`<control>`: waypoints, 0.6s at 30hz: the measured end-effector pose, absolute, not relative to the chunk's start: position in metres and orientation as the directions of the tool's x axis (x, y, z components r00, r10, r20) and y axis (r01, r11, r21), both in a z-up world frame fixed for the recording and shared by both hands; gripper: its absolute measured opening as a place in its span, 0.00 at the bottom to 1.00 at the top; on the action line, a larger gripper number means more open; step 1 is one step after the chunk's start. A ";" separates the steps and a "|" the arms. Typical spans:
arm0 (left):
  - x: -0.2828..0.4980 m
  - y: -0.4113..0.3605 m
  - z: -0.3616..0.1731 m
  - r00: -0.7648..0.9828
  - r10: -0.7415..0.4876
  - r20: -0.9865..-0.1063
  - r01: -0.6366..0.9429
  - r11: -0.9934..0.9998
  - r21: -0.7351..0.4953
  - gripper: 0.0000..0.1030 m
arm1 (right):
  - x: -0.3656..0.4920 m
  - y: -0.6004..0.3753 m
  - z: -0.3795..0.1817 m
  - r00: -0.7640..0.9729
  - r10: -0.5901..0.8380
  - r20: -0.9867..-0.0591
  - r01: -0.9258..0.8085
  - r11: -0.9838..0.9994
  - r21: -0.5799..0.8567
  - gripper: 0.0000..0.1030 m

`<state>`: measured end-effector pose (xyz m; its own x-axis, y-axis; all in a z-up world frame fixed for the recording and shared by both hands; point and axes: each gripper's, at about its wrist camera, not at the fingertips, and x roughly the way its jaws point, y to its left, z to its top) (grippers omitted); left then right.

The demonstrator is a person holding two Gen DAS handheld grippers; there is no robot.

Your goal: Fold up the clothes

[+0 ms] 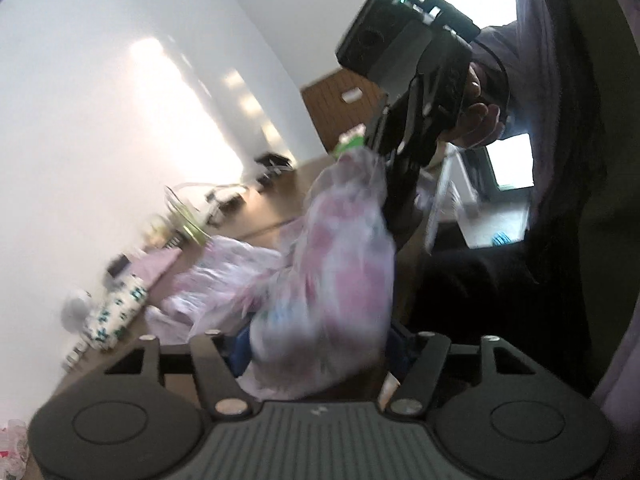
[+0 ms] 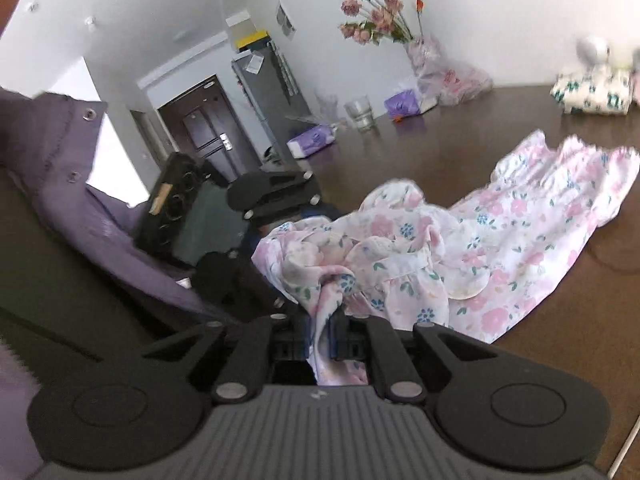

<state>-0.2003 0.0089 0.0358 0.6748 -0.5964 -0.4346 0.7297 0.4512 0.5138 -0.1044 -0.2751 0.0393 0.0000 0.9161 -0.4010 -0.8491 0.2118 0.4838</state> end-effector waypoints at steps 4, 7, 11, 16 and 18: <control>-0.190 0.006 0.041 0.670 -0.628 -0.397 0.727 0.446 0.521 0.63 | -0.100 -0.277 0.036 -0.055 0.910 -0.411 -0.821 0.193 0.538 0.07; -0.180 0.000 0.043 0.651 -0.654 -0.385 0.734 0.415 0.537 0.63 | -0.098 -0.280 0.035 -0.078 0.910 -0.407 -0.802 0.185 0.567 0.07; -0.176 -0.003 0.044 0.622 -0.681 -0.387 0.751 0.379 0.540 0.63 | -0.096 -0.287 0.036 -0.083 0.917 -0.390 -0.786 0.181 0.591 0.08; -0.175 -0.016 0.041 0.531 -0.721 -0.445 0.813 0.284 0.509 0.33 | -0.089 -0.293 0.039 -0.085 0.922 -0.377 -0.773 0.178 0.609 0.08; -0.175 -0.022 0.040 0.498 -0.722 -0.481 0.836 0.251 0.489 0.18 | -0.091 -0.294 0.040 -0.066 0.915 -0.398 -0.782 0.200 0.590 0.11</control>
<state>-0.1748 -0.0219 0.0400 0.4979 -0.7217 -0.4810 0.8357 0.2509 0.4886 -0.0908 -0.2942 0.0402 -0.0662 0.9149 -0.3981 -0.7821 0.2002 0.5902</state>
